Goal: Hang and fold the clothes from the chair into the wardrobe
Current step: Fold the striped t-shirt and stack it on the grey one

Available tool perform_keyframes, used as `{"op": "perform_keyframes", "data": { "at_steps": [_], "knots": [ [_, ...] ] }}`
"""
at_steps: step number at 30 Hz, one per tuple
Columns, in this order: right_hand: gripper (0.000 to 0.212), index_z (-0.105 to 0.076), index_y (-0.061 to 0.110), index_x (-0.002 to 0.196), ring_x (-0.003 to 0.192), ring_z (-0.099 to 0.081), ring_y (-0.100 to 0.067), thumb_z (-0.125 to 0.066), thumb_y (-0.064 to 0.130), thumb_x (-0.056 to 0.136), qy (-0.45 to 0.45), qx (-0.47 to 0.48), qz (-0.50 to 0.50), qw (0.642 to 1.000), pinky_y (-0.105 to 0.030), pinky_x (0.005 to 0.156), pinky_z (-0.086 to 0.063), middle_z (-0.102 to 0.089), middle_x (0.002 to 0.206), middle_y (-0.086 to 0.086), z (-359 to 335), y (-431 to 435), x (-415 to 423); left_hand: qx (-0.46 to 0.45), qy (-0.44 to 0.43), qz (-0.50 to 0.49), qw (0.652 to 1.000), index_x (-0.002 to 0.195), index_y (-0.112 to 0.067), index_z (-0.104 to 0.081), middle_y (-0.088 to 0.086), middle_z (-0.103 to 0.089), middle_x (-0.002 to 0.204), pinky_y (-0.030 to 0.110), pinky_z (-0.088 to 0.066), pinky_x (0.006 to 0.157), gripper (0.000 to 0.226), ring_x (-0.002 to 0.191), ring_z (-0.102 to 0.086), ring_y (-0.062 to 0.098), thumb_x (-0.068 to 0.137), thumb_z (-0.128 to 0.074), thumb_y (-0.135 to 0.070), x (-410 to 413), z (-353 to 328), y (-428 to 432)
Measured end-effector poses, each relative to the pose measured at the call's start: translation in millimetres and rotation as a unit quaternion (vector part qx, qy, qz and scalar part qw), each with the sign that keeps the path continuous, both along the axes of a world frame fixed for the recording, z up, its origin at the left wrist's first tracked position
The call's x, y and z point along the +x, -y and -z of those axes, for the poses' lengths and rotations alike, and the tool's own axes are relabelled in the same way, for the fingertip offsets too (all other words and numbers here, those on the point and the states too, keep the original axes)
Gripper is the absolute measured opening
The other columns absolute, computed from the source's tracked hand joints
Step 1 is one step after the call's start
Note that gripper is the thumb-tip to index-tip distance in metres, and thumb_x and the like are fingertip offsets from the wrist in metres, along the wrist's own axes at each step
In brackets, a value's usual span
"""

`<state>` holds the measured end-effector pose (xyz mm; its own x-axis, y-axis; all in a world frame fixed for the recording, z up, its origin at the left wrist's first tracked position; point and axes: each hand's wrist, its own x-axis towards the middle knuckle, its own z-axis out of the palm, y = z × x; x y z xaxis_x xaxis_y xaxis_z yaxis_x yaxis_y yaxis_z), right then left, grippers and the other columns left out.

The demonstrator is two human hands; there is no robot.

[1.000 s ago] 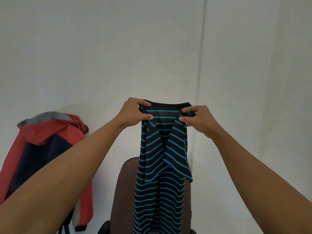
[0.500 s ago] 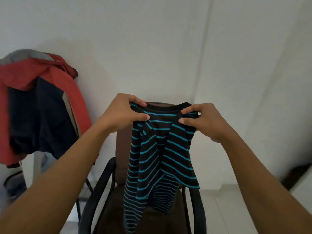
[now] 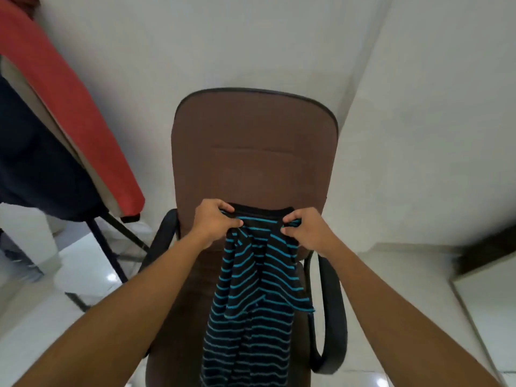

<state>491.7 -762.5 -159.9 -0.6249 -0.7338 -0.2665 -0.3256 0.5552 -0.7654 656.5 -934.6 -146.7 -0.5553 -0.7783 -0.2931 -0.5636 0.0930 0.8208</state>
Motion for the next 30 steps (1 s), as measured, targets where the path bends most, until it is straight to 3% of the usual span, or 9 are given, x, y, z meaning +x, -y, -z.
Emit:
{"op": "perform_keyframes", "data": {
  "at_steps": [5,9,12,15,18,22,26,28,30],
  "knots": [
    [0.030,-0.067,0.009,0.120,0.123,-0.057,-0.020,-0.072,0.014,0.091,-0.011,0.043,-0.012,0.999,-0.017,0.094,-0.040,-0.063,0.128,-0.006,110.0,47.4,-44.3,0.036,0.025,-0.033,0.999,0.104,-0.015,-0.069,0.003,-0.067,0.109,0.034,-0.060,0.083,0.036,0.090,-0.068,0.018,0.073,-0.087,-0.012,-51.1,115.1,38.1],
    [0.038,-0.059,0.013,0.133,0.102,-0.063,-0.023,-0.064,0.020,0.096,-0.015,0.068,-0.030,0.997,-0.022,0.083,-0.049,-0.047,0.142,-0.008,170.0,68.7,-59.8,-0.030,0.063,0.013,0.997,0.109,-0.013,-0.065,0.003,-0.062,0.103,0.007,-0.045,0.059,0.028,0.069,-0.055,0.002,0.084,-0.078,-0.011,-65.0,176.8,60.2],
    [0.042,-0.054,0.016,0.139,0.109,-0.061,-0.032,-0.062,0.023,0.098,-0.020,0.090,-0.058,0.994,-0.033,0.092,-0.050,-0.038,0.150,-0.008,199.1,70.7,-59.4,-0.063,0.093,0.056,0.992,0.104,-0.017,-0.059,0.013,-0.065,0.101,0.014,-0.046,0.058,0.020,0.061,-0.045,0.001,0.090,-0.073,-0.013,-59.5,205.8,65.3],
    [0.044,-0.053,0.016,0.140,0.133,-0.045,-0.027,-0.062,0.024,0.098,-0.028,0.089,-0.069,0.993,-0.032,0.108,-0.040,-0.038,0.149,-0.007,218.5,62.9,-47.8,-0.071,0.108,0.092,0.987,0.100,-0.019,-0.055,0.018,-0.065,0.102,0.040,-0.052,0.072,0.020,0.061,-0.046,0.011,0.091,-0.071,-0.013,-43.7,226.3,59.3],
    [0.045,-0.053,0.017,0.141,0.140,-0.032,-0.025,-0.061,0.024,0.098,-0.056,0.088,-0.070,0.992,-0.033,0.112,-0.034,-0.038,0.150,-0.005,228.3,47.6,-28.0,-0.090,0.077,0.121,0.986,0.099,-0.016,-0.056,0.005,-0.057,0.112,0.032,-0.045,0.077,0.019,0.080,-0.049,0.018,0.090,-0.072,-0.012,-24.5,237.8,46.5],
    [0.028,-0.067,0.014,0.124,0.121,-0.046,-0.022,-0.058,0.013,0.097,-0.098,0.021,-0.044,0.994,-0.035,0.101,-0.048,-0.055,0.128,-0.003,228.4,21.6,5.3,-0.078,0.026,0.145,0.986,0.104,-0.019,-0.046,0.004,-0.056,0.104,0.039,-0.053,0.071,0.032,0.080,-0.060,0.025,0.089,-0.071,-0.007,9.7,248.4,30.6],
    [0.024,-0.061,0.019,0.104,0.093,-0.056,-0.019,-0.056,0.000,0.092,-0.103,-0.007,-0.014,0.995,-0.045,0.078,-0.054,-0.056,0.101,0.003,223.1,-13.3,47.0,0.002,-0.009,0.157,0.988,0.147,-0.032,-0.029,-0.005,-0.053,0.130,0.028,-0.054,0.096,0.076,0.112,-0.057,0.008,0.089,-0.070,-0.005,44.6,244.6,13.0],
    [0.034,-0.044,0.030,0.108,0.084,-0.060,-0.021,-0.056,0.002,0.092,-0.077,0.021,0.008,0.997,-0.048,0.072,-0.055,-0.058,0.105,-0.001,220.6,-32.6,68.1,-0.026,0.010,0.192,0.981,0.148,-0.025,-0.039,-0.001,-0.054,0.134,0.032,-0.051,0.101,0.070,0.119,-0.055,0.010,0.089,-0.068,-0.003,61.3,247.3,4.2],
    [0.049,-0.035,0.038,0.126,0.093,-0.066,-0.020,-0.057,0.007,0.094,-0.057,0.053,0.014,0.997,-0.043,0.080,-0.059,-0.060,0.122,-0.002,221.8,-52.1,88.5,-0.094,0.028,0.235,0.967,0.126,-0.013,-0.061,0.004,-0.060,0.120,0.039,-0.054,0.095,0.043,0.107,-0.059,0.015,0.086,-0.068,0.001,78.0,254.5,-5.3]
  ]
}}
